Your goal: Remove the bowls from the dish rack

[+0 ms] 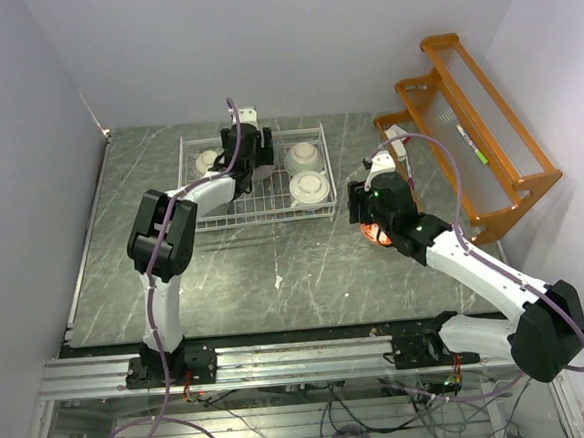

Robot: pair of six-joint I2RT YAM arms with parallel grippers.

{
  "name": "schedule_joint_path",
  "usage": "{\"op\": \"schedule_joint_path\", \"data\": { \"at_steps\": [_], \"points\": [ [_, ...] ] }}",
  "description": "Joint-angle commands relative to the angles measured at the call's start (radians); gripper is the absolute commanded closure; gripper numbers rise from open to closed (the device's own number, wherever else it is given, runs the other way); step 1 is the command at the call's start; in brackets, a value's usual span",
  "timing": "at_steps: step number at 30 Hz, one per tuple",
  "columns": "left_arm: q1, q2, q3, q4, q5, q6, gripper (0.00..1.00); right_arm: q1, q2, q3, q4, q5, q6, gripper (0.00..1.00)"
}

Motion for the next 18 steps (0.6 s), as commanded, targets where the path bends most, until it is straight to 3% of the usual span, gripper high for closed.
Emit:
{"op": "schedule_joint_path", "data": {
  "at_steps": [1, 8, 18],
  "points": [
    [0.009, 0.039, 0.048, 0.051, 0.001, 0.018, 0.11, -0.005, 0.015, -0.011, 0.034, 0.014, -0.011, 0.43],
    [0.012, 0.078, 0.071, 0.053, 0.004, 0.019, 0.17, -0.005, 0.023, -0.015, 0.04, 0.021, -0.015, 0.43],
    [0.012, 0.086, 0.059, 0.065, 0.005, 0.008, 0.34, -0.005, 0.035, -0.014, 0.049, 0.01, -0.012, 0.43]
  ]
}}
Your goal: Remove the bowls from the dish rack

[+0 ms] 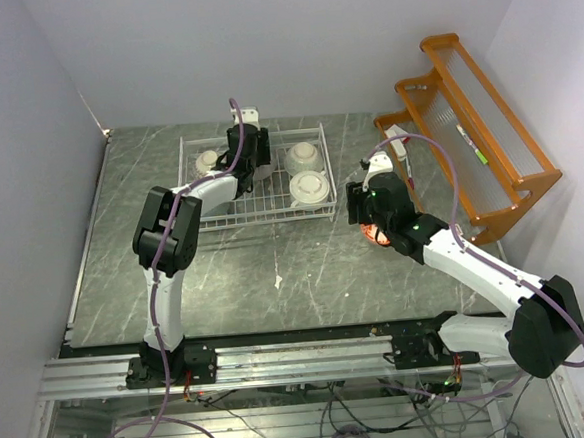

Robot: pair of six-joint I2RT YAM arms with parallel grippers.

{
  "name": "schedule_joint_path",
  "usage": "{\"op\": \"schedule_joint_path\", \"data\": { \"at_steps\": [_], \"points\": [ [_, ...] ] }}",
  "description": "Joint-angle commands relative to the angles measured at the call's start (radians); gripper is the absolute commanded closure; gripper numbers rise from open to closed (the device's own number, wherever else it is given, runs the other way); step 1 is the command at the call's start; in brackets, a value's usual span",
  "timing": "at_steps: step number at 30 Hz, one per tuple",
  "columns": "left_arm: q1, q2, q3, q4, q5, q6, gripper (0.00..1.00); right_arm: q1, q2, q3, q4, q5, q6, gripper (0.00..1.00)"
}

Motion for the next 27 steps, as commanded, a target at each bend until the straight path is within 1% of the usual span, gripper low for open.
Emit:
{"op": "schedule_joint_path", "data": {
  "at_steps": [1, 8, 10, 20, 27],
  "points": [
    [0.005, 0.022, 0.013, 0.037, 0.003, 0.001, 0.39, -0.005, 0.008, -0.01, 0.034, 0.007, -0.008, 0.43],
    [0.005, 0.022, 0.022, 0.017, 0.004, 0.004, 0.79, -0.005, 0.005, -0.012, 0.032, 0.007, -0.007, 0.43],
    [0.005, 0.021, 0.026, 0.01, 0.006, 0.007, 0.92, -0.005, 0.006, -0.013, 0.033, 0.005, -0.007, 0.43],
    [0.005, -0.029, 0.034, 0.011, -0.01, 0.004, 0.93, -0.005, 0.014, -0.012, 0.035, 0.0, -0.004, 0.43],
    [0.005, -0.06, 0.082, -0.012, 0.006, -0.001, 0.93, -0.005, 0.019, -0.012, 0.035, -0.002, -0.001, 0.43]
  ]
}}
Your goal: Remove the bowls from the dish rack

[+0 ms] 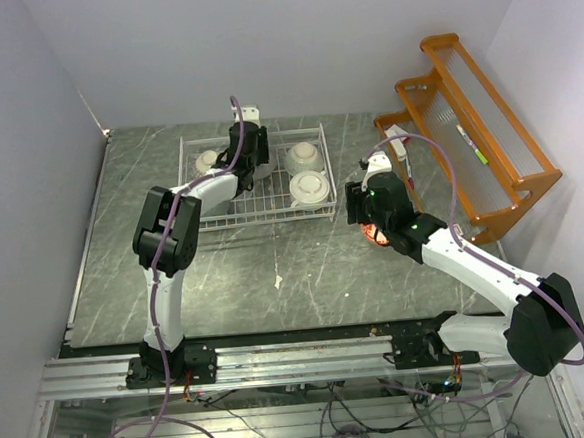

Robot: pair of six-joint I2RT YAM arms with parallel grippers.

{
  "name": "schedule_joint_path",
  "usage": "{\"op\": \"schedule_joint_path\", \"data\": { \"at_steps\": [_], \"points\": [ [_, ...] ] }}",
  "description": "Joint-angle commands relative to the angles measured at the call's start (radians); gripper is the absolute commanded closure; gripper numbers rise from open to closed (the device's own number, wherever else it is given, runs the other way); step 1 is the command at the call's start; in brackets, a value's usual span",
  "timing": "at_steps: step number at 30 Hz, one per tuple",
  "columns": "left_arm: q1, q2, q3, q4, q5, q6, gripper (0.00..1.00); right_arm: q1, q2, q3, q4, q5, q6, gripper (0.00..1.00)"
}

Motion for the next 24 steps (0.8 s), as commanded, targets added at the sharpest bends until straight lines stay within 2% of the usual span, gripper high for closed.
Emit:
{"op": "schedule_joint_path", "data": {
  "at_steps": [1, 17, 24],
  "points": [
    [0.007, -0.064, 0.065, 0.007, 0.005, -0.008, 0.93, -0.005, 0.006, -0.013, 0.021, 0.001, -0.001, 0.43],
    [0.007, -0.215, 0.008, -0.015, 0.055, -0.055, 0.93, -0.005, -0.018, -0.019, 0.023, -0.019, 0.009, 0.44],
    [0.008, -0.31, -0.067, 0.002, 0.16, -0.141, 0.93, -0.004, -0.007, -0.005, 0.057, -0.132, 0.042, 0.44]
  ]
}}
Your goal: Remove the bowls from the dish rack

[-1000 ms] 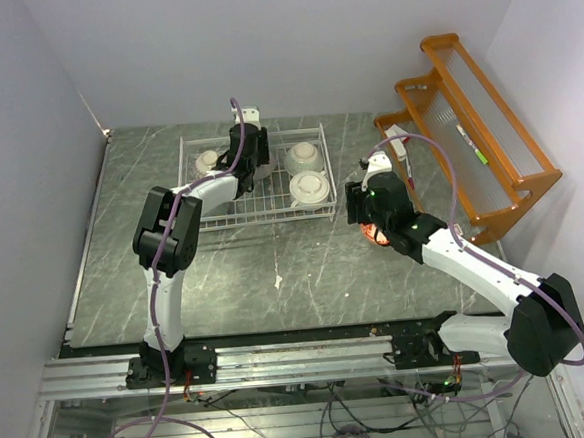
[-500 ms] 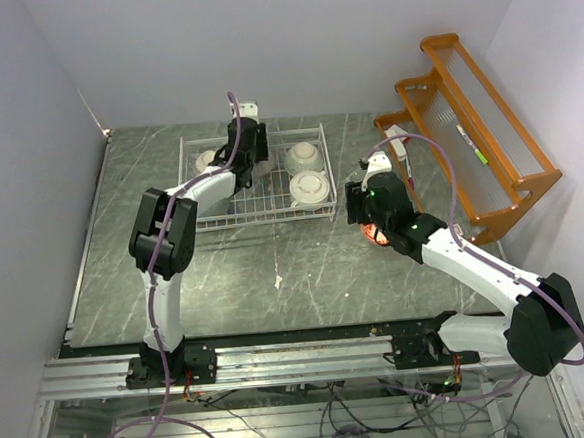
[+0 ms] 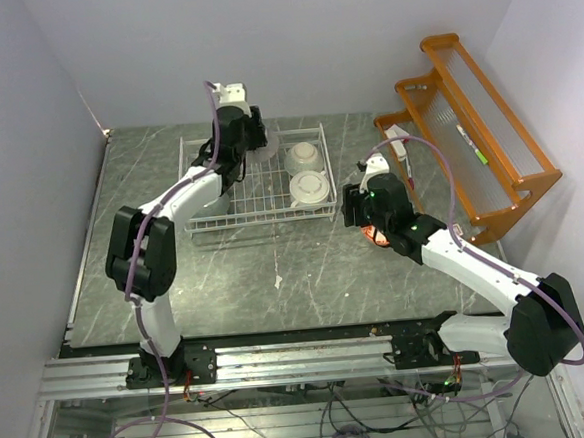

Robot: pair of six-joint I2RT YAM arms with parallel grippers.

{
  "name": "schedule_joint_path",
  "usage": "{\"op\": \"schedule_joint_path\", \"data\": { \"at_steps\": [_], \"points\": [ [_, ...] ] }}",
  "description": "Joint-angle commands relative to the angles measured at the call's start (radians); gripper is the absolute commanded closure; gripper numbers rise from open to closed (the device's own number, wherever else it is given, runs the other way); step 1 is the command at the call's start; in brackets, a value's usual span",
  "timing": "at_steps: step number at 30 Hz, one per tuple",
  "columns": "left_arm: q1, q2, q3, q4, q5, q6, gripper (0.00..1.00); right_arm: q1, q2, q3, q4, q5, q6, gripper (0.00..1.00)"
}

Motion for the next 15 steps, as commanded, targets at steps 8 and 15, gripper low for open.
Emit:
{"op": "schedule_joint_path", "data": {
  "at_steps": [8, 15],
  "points": [
    [0.042, -0.205, -0.204, 0.172, 0.241, -0.241, 0.93, -0.005, 0.033, 0.037, 0.18, -0.305, 0.102, 0.44],
    [0.082, -0.266, -0.331, 0.301, 0.368, -0.387, 0.93, -0.005, 0.098, 0.014, 0.401, -0.477, 0.206, 0.42]
  ]
}}
